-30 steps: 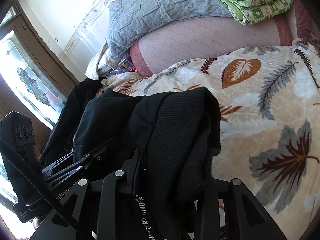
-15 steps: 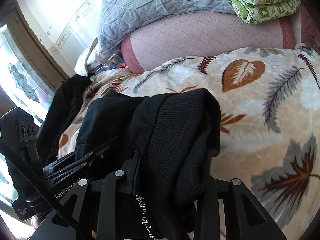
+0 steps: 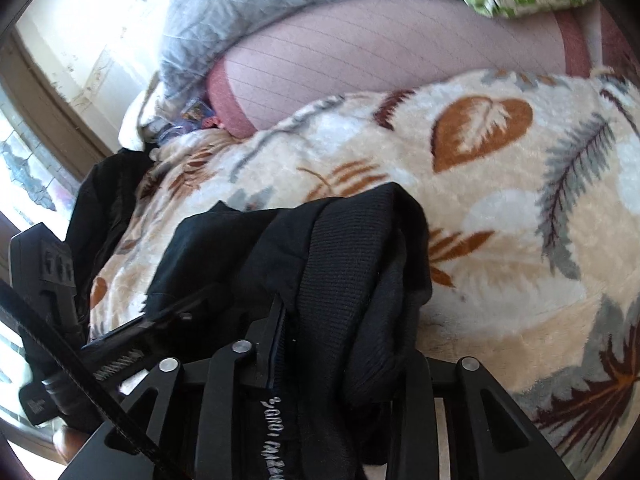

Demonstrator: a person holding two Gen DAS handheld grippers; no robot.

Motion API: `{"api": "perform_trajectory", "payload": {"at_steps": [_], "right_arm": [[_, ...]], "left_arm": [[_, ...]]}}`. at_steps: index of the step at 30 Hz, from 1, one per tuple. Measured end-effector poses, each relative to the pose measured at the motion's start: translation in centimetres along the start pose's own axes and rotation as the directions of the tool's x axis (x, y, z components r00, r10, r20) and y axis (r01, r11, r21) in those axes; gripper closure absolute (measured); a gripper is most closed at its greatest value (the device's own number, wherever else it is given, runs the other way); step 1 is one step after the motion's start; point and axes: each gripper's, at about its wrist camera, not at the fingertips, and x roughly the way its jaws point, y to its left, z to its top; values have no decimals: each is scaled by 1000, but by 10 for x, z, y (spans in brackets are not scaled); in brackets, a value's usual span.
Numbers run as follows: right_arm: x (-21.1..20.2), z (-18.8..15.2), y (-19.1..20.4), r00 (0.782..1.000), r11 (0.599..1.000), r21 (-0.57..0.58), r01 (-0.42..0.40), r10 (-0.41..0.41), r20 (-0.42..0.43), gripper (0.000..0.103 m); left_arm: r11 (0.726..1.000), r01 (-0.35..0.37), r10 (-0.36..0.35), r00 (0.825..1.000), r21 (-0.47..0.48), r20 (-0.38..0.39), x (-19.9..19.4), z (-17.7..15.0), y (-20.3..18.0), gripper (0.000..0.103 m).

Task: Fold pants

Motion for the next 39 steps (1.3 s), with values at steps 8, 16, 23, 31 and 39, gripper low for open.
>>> {"api": "perform_trajectory", "payload": {"at_steps": [8,16,23,31,39], "right_arm": [[-7,-5,-35,999,986,162,-43,37,38,38],[-54,14,-16,978,980,123,-159,140,152,31],[11,-3,-49,970,906,349,-240,240,44,32],[-42,-14,-47,957,898,331,-291,266,119,29],[-123,-105,-31,976,972,173,-162,132,173,24]], "left_arm": [[985,78,-76,997,-156,15,-23,10,29,49],[988,115,-109,992,-102,56,-35,7,8,47],[997,40,-39,999,-65,28,-13,-2,9,47],[999,-50,49,994,8,100,-65,-27,-5,42],[945,-315,242,857,92,455,-177,-107,-54,8]]}}
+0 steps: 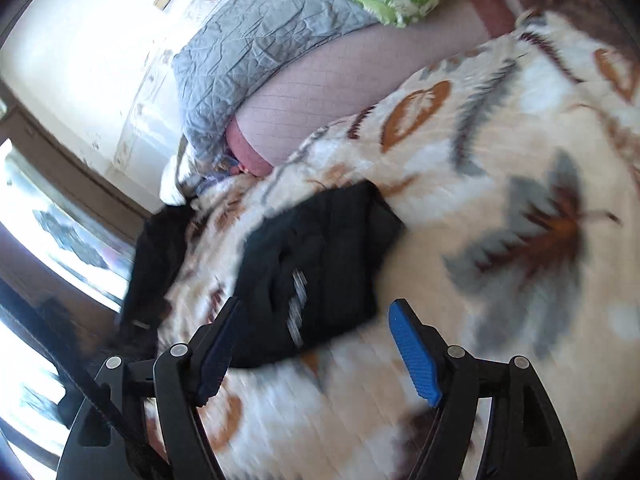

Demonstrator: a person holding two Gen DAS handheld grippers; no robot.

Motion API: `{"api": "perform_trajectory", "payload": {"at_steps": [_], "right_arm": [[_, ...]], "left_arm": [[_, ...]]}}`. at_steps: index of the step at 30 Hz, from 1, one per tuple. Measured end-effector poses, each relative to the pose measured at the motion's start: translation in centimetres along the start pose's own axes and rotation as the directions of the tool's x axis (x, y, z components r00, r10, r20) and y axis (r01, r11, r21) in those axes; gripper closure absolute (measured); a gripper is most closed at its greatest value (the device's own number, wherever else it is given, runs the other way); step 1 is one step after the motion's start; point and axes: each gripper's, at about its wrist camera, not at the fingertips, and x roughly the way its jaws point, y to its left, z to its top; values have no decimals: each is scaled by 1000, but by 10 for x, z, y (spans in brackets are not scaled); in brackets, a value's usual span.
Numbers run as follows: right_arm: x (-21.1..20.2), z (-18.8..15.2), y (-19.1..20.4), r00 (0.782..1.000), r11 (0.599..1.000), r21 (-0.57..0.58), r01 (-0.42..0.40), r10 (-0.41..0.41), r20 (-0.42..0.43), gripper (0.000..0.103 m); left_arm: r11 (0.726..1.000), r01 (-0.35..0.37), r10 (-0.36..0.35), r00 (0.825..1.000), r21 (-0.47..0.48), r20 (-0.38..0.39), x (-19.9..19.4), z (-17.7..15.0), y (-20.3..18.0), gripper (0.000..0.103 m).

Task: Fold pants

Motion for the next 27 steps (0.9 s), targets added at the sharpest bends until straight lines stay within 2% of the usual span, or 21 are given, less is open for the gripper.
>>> {"api": "perform_trajectory", "payload": {"at_steps": [1,2,4,9,10,13,16,19,21,27], "right_arm": [[-9,-14,0,1000,1000,-13,21,-21,6,24],[-15,-25,0,999,999,-25,40,-39,11,24],[-24,-42,0,997,996,-49,70,-69,23,24],[-44,-73,15,993,987,-118,107,-101,57,24],[-47,-78,20,992,983,-141,116,-107,64,23],[-51,-92,33,986,965,-209,160,-146,78,21],[-48,-104,39,985,958,-230,169,-159,64,21],[-43,-113,45,981,943,-273,192,-187,44,21],[-40,-118,50,978,928,-309,206,-204,39,20],[-34,-126,58,972,903,-363,230,-233,36,18]], "left_arm": [[1000,-25,24,998,16,59,-18,-3,-4,2],[998,-52,47,989,34,140,-41,-8,-10,0],[995,-86,71,971,55,229,-73,-12,-17,0],[997,-61,42,951,55,307,-122,-16,-23,0],[997,-70,53,952,46,302,-126,-18,-23,0],[994,-105,92,964,39,249,-128,-21,-25,0],[986,-159,154,982,42,112,-109,-31,-22,0],[983,-176,177,984,55,-12,-89,-48,-17,0],[983,-176,179,982,59,-61,-81,-56,-15,0],[984,-154,166,975,92,-144,-66,-68,-16,0]]}}
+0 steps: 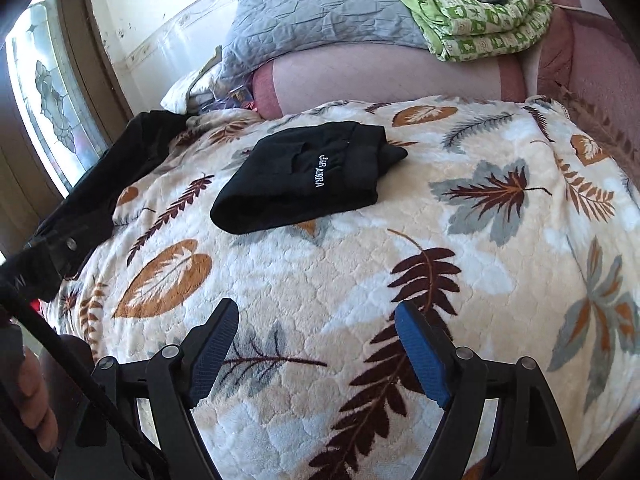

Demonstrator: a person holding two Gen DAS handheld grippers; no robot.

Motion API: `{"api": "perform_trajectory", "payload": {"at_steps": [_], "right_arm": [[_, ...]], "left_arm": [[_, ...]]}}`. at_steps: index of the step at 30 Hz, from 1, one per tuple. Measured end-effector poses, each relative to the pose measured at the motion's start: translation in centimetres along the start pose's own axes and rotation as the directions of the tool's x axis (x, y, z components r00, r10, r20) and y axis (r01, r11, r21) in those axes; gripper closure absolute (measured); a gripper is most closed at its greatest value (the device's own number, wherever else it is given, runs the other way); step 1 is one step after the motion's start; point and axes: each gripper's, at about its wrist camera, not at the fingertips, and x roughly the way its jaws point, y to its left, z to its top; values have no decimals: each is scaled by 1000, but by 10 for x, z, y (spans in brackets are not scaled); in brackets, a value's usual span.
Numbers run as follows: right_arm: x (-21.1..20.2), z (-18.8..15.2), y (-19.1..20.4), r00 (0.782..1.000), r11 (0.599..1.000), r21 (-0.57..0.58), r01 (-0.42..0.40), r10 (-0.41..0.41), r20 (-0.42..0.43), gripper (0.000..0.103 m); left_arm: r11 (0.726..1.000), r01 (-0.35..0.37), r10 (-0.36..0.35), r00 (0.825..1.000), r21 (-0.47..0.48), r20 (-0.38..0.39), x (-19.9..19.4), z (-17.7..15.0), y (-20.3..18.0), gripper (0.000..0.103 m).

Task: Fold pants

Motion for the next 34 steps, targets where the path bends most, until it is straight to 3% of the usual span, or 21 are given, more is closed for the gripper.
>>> {"api": "perform_trajectory", "payload": {"at_steps": [11,25,34], "right_arm": [[20,-5,9,998,999,-31,26,-28,-55,17],[36,-11,15,994,997,-59,40,-45,-95,17],[37,-12,17,994,997,-61,36,-42,-103,16]], "left_arm": [[999,49,-50,995,-15,-92,26,-9,3,0],[992,112,-123,973,-65,-197,51,-19,8,0],[993,105,-112,974,-45,-199,50,-22,4,0]]}}
